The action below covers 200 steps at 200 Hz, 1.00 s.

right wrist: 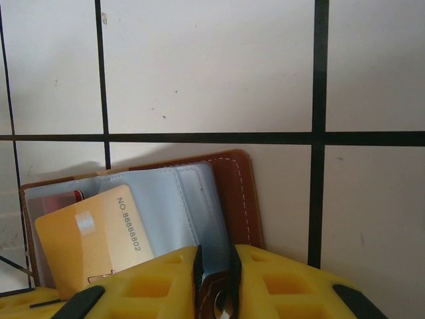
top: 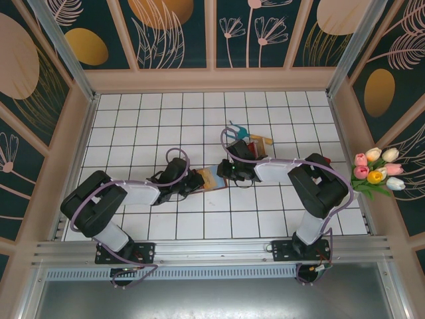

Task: Put the credit cards into the card holder
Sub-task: Insert the credit card into the card slot.

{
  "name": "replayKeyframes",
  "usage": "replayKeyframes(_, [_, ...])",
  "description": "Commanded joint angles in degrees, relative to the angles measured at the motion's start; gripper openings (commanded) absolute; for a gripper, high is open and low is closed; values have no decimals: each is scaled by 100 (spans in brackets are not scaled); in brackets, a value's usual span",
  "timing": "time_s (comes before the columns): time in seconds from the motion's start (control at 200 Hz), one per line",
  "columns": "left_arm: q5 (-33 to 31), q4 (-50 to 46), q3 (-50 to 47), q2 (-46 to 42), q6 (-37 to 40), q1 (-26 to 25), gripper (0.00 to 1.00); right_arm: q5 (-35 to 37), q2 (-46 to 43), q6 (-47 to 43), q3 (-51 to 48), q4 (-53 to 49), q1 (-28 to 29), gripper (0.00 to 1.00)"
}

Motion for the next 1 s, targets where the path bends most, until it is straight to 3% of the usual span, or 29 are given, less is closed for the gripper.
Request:
replayKeyframes(0.0, [199,-140,73,119,318,-33,8,94,286,46,-151,-454,92,23])
replayKeyframes(0.28, [220,-1064,443,149,1133,-30,7,86,298,-33,-116,-503,92,23])
replayKeyframes(0.631, [239,-904,1001,642,1149,-28,13,-92,142,107,-298,-293,92,23])
replayKeyframes(0.836, [70,-987,903,548,1145,-28,32,40,18,158,-327,-357,73,23])
replayKeyframes(0.996, [-139,-1090,786,304,1109,-24,36,101,5,160,-320,-392,57,23])
